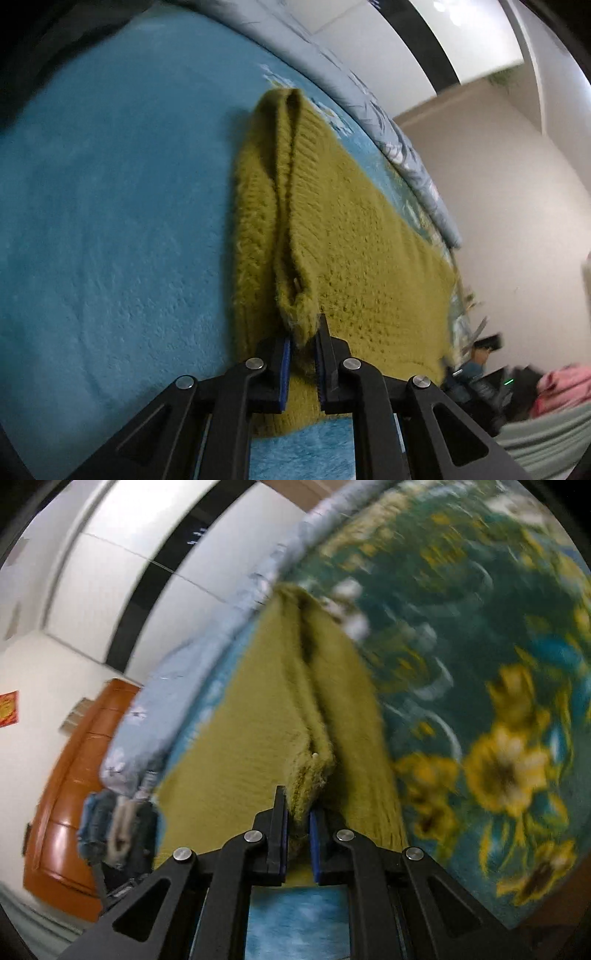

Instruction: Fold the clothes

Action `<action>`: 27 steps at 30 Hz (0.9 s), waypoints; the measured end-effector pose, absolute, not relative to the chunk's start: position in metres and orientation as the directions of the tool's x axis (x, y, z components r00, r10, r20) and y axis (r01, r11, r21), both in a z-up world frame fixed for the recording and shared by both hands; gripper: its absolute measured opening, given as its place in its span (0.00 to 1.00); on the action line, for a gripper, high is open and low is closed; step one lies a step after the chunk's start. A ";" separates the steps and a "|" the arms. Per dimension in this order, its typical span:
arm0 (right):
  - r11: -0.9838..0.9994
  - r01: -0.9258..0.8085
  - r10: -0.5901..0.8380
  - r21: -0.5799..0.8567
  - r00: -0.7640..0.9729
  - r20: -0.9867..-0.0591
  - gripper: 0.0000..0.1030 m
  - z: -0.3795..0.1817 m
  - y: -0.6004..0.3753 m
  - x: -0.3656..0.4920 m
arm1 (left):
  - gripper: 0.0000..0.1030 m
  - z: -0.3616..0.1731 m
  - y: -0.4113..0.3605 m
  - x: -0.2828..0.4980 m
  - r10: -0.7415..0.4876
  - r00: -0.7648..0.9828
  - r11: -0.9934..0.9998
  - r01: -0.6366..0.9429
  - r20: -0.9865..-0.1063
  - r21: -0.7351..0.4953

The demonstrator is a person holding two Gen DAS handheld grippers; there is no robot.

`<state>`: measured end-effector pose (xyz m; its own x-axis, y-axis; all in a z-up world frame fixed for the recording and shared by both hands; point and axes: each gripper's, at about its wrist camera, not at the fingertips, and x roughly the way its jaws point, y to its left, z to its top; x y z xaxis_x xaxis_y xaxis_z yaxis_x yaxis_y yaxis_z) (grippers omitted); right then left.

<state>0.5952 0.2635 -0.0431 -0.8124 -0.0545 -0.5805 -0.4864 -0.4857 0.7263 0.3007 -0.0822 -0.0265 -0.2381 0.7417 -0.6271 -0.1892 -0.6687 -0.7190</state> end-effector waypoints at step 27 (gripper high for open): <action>-0.510 -0.543 0.071 0.668 -0.800 -0.596 0.67 -0.028 0.280 0.614 | 0.65 0.006 0.104 0.379 0.539 -0.342 -0.639 -0.762 -0.769 -0.109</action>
